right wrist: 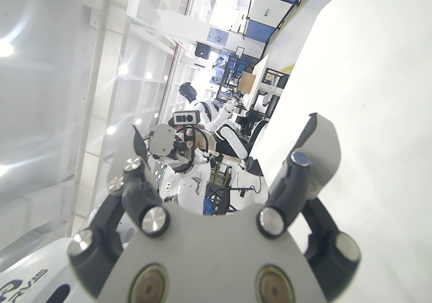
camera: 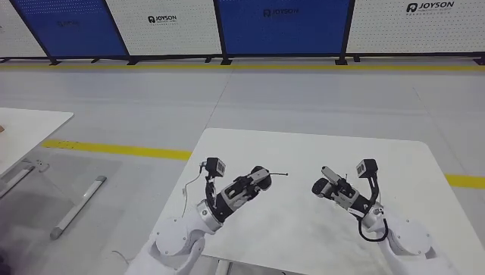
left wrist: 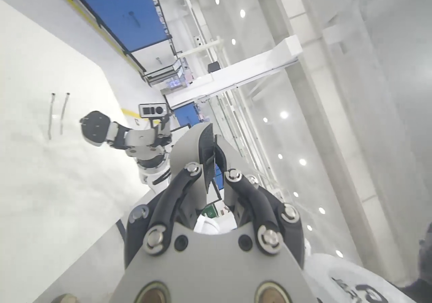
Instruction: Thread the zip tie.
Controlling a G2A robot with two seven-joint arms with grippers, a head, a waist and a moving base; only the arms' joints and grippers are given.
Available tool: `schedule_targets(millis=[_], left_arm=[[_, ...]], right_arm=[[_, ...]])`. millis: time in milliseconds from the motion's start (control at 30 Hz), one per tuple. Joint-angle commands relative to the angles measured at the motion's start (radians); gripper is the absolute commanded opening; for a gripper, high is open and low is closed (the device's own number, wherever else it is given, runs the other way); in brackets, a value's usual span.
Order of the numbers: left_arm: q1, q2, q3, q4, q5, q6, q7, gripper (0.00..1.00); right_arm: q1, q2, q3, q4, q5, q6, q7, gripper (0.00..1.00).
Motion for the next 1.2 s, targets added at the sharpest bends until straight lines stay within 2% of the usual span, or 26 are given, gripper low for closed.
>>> schedule_targets(millis=[0, 67, 167, 267, 300, 333, 800, 900, 1033, 1167], left_arm=[[-0.027, -0.004, 0.042, 0.045, 0.054, 0.013, 0.031, 0.00], [-0.068, -0.010, 0.083, 0.097, 0.096, 0.037, 0.065, 0.00], [-0.114, -0.018, 0.136, 0.164, 0.141, 0.046, 0.110, 0.00], [-0.141, -0.024, 0.165, 0.208, 0.176, 0.044, 0.152, 0.00], [-0.149, -0.027, 0.174, 0.222, 0.197, 0.040, 0.189, 0.00], [-0.153, -0.030, 0.182, 0.230, 0.203, 0.037, 0.213, 0.00], [-0.153, -0.030, 0.183, 0.234, 0.204, 0.041, 0.217, 0.00], [-0.169, -0.032, 0.197, 0.271, 0.231, 0.064, 0.236, 0.00], [-0.201, -0.040, 0.234, 0.342, 0.311, 0.069, 0.298, 0.00], [-0.237, -0.049, 0.275, 0.403, 0.331, 0.081, 0.302, 0.00]], right_arm=[[0.000, 0.000, 0.000, 0.000, 0.000, 0.000, 0.000, 1.00], [0.000, 0.000, 0.000, 0.000, 0.000, 0.000, 0.000, 1.00], [0.000, 0.000, 0.000, 0.000, 0.000, 0.000, 0.000, 1.00], [0.000, 0.000, 0.000, 0.000, 0.000, 0.000, 0.000, 1.00], [0.000, 0.000, 0.000, 0.000, 0.000, 0.000, 0.000, 1.00], [0.000, 0.000, 0.000, 0.000, 0.000, 0.000, 0.000, 1.00], [0.000, 0.000, 0.000, 0.000, 0.000, 0.000, 0.000, 1.00], [0.000, 0.000, 0.000, 0.000, 0.000, 0.000, 0.000, 1.00], [0.000, 0.000, 0.000, 0.000, 0.000, 0.000, 0.000, 1.00], [0.000, 0.000, 0.000, 0.000, 0.000, 0.000, 0.000, 1.00]])
